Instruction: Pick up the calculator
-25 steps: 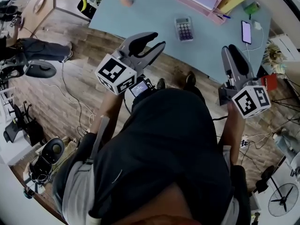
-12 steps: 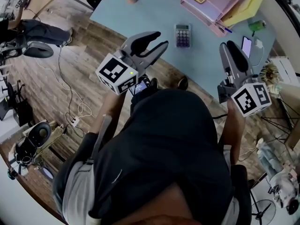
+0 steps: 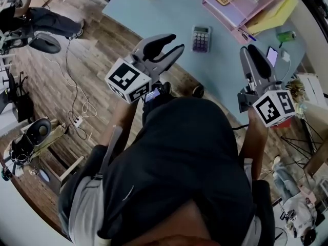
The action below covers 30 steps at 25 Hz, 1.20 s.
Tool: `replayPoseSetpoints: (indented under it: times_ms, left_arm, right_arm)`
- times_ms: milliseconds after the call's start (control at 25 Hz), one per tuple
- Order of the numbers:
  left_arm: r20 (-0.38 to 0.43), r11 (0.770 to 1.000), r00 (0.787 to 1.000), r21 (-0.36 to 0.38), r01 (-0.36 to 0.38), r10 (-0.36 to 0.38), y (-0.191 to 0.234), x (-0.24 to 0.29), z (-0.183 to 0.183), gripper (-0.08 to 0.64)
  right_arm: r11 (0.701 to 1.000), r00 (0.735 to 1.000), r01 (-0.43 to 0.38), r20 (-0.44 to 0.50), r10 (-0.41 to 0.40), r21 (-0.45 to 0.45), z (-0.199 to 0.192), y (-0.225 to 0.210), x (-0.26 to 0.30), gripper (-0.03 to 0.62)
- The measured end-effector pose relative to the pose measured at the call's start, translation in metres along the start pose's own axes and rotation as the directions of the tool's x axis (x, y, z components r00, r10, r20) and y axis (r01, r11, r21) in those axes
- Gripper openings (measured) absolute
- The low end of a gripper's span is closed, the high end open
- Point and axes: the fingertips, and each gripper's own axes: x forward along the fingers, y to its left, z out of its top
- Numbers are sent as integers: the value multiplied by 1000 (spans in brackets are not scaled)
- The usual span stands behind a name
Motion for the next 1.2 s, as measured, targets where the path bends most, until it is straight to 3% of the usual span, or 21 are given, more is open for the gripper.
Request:
replayPoseSetpoints:
  times_ms: [520, 960, 1200]
  left_arm:
    - [-16, 999, 999, -5, -50, 50, -16, 25, -4, 187]
    - [-7, 999, 999, 3, -38, 38, -28, 40, 2, 187]
    - [-58, 998, 998, -55, 0, -4, -24, 37, -23, 187]
  right_arm:
    - [999, 999, -35, -15, 36, 17, 1, -32, -9, 118]
    - [999, 999, -31, -29, 32, 38, -4, -51, -15, 118]
    - [998, 1000, 9, -28, -7, 69, -9, -50, -5, 118]
